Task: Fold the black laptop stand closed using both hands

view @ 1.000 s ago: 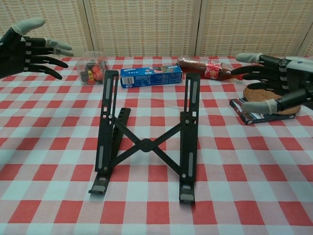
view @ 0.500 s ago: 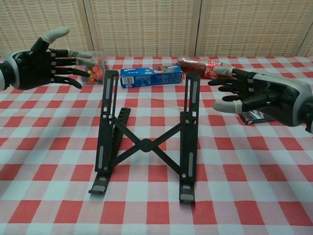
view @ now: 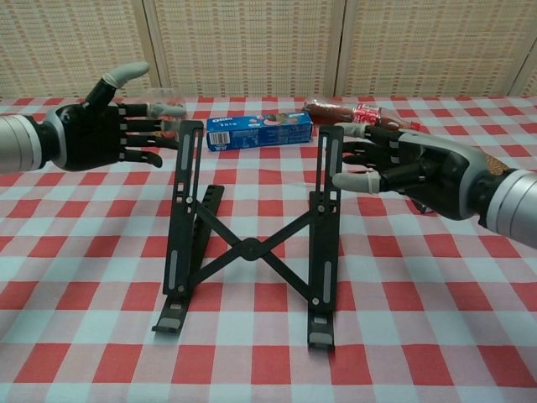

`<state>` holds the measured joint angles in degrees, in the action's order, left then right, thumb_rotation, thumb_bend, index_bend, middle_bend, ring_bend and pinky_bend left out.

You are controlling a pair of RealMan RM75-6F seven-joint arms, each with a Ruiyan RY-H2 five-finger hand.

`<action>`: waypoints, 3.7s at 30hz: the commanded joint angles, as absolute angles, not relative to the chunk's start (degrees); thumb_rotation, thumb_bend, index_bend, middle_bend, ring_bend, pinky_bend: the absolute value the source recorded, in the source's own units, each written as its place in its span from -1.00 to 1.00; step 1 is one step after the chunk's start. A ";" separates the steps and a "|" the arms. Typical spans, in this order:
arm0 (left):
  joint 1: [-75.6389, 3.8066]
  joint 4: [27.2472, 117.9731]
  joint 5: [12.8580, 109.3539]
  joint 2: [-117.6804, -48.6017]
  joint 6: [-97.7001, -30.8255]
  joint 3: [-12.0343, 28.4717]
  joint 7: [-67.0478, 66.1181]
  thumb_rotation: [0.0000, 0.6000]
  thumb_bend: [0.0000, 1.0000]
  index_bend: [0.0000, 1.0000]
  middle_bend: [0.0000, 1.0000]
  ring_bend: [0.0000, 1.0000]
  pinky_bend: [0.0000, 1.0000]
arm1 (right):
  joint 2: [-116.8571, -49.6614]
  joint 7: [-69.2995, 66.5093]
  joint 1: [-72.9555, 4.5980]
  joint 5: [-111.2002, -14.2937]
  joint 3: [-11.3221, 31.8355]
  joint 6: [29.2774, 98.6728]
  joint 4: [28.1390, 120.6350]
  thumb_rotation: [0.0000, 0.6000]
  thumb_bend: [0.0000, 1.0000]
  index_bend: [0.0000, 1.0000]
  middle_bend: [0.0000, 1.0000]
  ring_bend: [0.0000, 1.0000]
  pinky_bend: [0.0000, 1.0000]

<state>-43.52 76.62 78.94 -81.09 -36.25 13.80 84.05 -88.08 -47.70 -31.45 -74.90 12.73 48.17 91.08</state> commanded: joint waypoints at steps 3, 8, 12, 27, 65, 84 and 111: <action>-43.71 78.07 80.22 -80.23 -35.19 13.58 88.78 -0.18 -0.59 -0.30 -0.26 -0.17 0.13 | -89.20 -52.25 -32.63 -76.35 13.50 47.04 89.96 1.00 -0.61 -0.81 -0.71 -1.00 -0.99; -43.89 78.26 81.82 -79.79 -34.54 13.30 95.74 -0.14 -0.59 -0.27 -0.19 -0.12 0.22 | -90.14 -59.70 -33.28 -78.79 13.61 46.58 88.38 1.00 -0.57 -0.74 -0.66 -0.94 -0.98; -43.48 78.95 84.52 -78.41 -36.10 12.20 99.57 -0.14 -0.59 -0.25 -0.16 -0.11 0.27 | -89.90 -65.85 -33.68 -83.15 12.48 47.49 87.75 1.00 -0.54 -0.67 -0.58 -0.86 -0.88; -39.31 86.90 98.85 -66.77 -54.62 2.19 112.47 -0.15 -0.59 -0.25 -0.16 -0.10 0.28 | -84.90 -79.06 -35.97 -98.88 3.93 57.77 88.64 1.00 -0.52 -0.66 -0.56 -0.84 -0.84; -39.48 93.07 109.74 -60.12 -71.56 -14.62 104.96 -0.22 -0.59 -0.26 -0.16 -0.11 0.28 | -83.57 -68.52 -39.33 -99.45 -3.89 62.38 94.50 1.00 -0.51 -0.66 -0.56 -0.84 -0.84; -41.12 95.04 108.61 -60.05 -72.60 -16.48 103.46 -0.24 -0.59 -0.26 -0.16 -0.11 0.27 | -87.62 -71.47 -38.84 -98.47 -7.77 62.32 90.96 1.00 -0.49 -0.66 -0.56 -0.84 -0.84; -42.07 96.21 103.10 -61.16 -70.66 -13.93 100.33 -0.24 -0.59 -0.26 -0.16 -0.13 -0.01 | -90.07 -75.47 -35.36 -98.70 -12.17 64.94 88.79 1.00 -0.41 -0.66 -0.56 -0.84 -0.84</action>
<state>-42.07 96.23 103.15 -61.13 -70.70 -13.98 100.37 -90.08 -75.46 -35.38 -98.70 -12.16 64.94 88.78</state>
